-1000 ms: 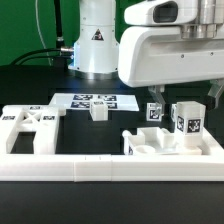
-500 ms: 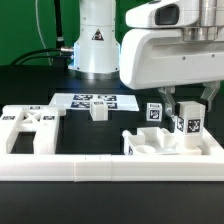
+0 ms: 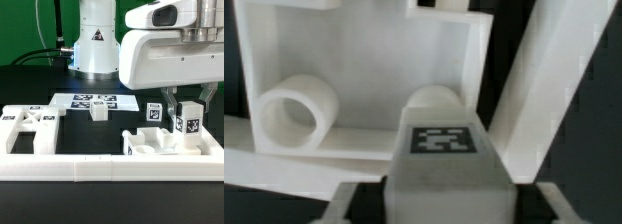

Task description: Assemble chair

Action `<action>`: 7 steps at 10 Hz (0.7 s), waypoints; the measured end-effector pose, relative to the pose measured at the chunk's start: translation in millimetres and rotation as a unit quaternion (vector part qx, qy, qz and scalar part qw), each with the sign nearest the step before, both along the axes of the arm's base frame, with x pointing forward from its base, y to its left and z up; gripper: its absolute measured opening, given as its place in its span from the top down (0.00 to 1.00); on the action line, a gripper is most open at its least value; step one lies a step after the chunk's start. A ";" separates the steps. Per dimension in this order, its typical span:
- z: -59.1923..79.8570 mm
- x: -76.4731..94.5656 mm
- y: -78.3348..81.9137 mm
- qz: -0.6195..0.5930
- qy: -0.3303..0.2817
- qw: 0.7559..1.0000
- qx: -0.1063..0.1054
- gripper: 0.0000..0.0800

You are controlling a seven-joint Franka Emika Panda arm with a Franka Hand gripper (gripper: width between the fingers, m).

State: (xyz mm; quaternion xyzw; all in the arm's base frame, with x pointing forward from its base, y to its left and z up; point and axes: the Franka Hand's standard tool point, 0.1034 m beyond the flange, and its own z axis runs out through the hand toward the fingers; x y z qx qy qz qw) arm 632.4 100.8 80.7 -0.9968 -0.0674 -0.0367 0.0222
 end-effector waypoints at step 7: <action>-0.3 3.5 16.6 -0.396 0.005 0.916 0.064 0.64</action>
Offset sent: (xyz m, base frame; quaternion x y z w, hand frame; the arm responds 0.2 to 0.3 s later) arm -0.0053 0.0055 -0.0103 0.0360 -0.0081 0.2409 0.9698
